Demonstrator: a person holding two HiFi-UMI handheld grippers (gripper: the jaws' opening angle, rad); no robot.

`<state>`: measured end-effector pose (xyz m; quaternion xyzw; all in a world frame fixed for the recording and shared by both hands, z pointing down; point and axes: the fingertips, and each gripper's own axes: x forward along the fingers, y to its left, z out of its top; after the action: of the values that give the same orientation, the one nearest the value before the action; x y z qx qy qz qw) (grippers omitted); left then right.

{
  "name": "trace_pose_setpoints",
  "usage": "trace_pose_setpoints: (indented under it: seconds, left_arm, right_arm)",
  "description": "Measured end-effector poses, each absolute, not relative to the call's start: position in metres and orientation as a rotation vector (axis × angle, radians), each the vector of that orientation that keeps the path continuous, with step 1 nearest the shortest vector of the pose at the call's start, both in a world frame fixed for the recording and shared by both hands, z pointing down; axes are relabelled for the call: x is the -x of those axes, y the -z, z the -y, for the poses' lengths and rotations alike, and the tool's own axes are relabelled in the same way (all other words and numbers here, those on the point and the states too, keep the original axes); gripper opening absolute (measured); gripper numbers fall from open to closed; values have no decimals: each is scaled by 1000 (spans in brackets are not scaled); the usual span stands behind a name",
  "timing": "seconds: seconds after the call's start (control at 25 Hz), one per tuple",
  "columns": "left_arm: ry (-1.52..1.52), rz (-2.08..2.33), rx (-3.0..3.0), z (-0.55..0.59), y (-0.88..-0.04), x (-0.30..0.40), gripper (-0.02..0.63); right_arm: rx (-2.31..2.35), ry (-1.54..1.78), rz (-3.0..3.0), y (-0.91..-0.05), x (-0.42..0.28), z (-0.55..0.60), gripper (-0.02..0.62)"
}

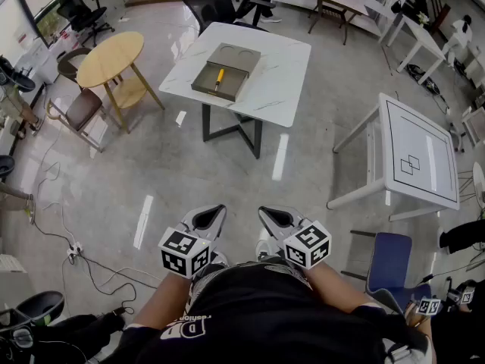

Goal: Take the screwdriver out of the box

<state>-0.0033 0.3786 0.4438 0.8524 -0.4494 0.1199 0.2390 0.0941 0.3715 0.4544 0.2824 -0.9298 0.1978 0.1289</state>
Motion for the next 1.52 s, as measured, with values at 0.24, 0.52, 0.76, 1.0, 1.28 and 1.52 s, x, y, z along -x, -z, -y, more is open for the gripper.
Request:
trace_pose_setpoints:
  seconds: [0.24,0.52,0.76,1.0,1.28,1.52]
  left_arm:
    - [-334,1230,-2338,-376,-445,7,58]
    - [-336,1219,-2349,-374,-444,6,58]
    - [-343,1218,-2332,-375,-448,17,58]
    - [-345,1204,-2342,-378,-449,31,58]
    - [-359,1167,-2374,-381,-451,51,58]
    - [-372,1141,-2392,-388,-453,78,58]
  right_arm:
    - [-822,-573,2704,-455,-90,-369,-5]
    - [-768,-588,2753,-449,-84,-373,-5]
    - [-776,-576,2746,-451,-71,-378,-5]
    - [-833,-577,2717,-454,-63,-380,-5]
    - [-898,-577,2698,-457,-42,-385,-5]
    - [-954,-593,2680,-460,-20,-391,-5]
